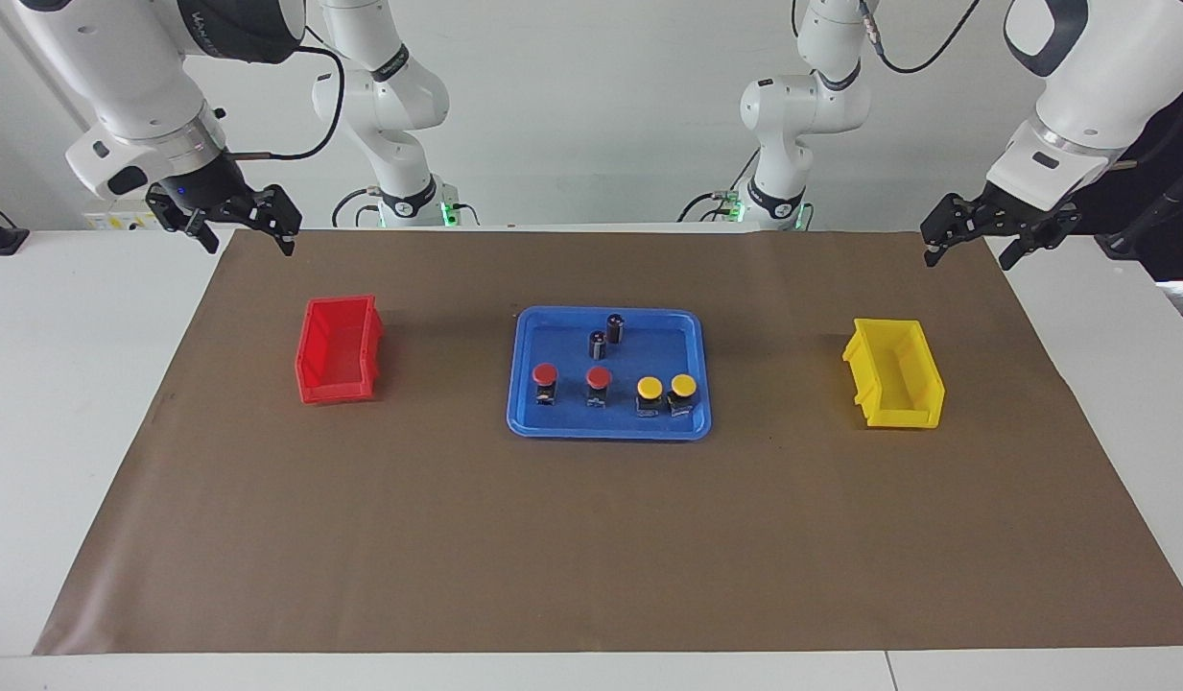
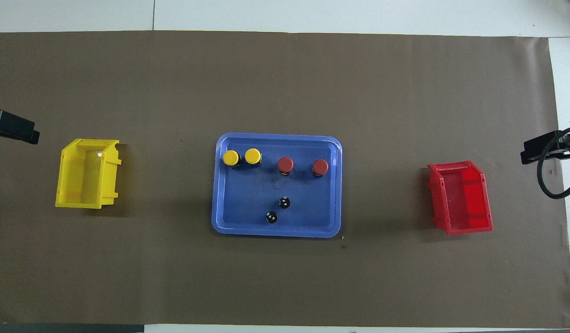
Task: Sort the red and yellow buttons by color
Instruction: 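Reach the right gripper to a red button while the left gripper rises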
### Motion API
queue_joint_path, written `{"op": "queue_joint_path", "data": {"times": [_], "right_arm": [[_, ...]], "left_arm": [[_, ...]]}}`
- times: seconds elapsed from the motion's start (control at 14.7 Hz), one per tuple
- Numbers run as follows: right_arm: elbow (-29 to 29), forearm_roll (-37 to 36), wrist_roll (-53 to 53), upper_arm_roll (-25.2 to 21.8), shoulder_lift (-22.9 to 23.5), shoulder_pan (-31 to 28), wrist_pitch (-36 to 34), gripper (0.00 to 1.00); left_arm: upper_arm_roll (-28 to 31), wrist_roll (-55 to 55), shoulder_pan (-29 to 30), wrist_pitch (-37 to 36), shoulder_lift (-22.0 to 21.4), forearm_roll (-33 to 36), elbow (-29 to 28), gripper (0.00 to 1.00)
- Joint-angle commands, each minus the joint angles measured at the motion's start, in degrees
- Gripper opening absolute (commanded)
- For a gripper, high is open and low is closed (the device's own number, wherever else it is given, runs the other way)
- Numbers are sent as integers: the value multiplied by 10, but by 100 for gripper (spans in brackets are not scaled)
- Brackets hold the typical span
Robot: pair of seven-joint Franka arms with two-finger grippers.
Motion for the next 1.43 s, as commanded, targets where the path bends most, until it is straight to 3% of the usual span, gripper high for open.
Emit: {"op": "queue_joint_path", "data": {"times": [0.0, 0.68, 0.88, 1.02, 1.16, 1.36], "right_arm": [[2, -4, -5, 4, -3, -3, -3, 100], [-16, 6, -19, 15, -7, -5, 23, 100], [10, 39, -2, 29, 9, -1, 20, 100], [62, 36, 95, 65, 59, 32, 10, 100], [118, 37, 198, 69, 129, 94, 17, 100], [110, 42, 296, 69, 175, 163, 130, 100]], "left_arm": [[0, 1, -1, -4, -13, 12, -13, 100], [-1, 1, -3, -11, -14, 12, -14, 100], [-1, 1, -4, -12, -15, 12, -15, 100], [-2, 0, -3, -12, -16, 11, -16, 100], [-3, -2, -5, -5, -18, 10, -20, 100], [-5, -37, -22, 9, -25, 6, -37, 100]]}}
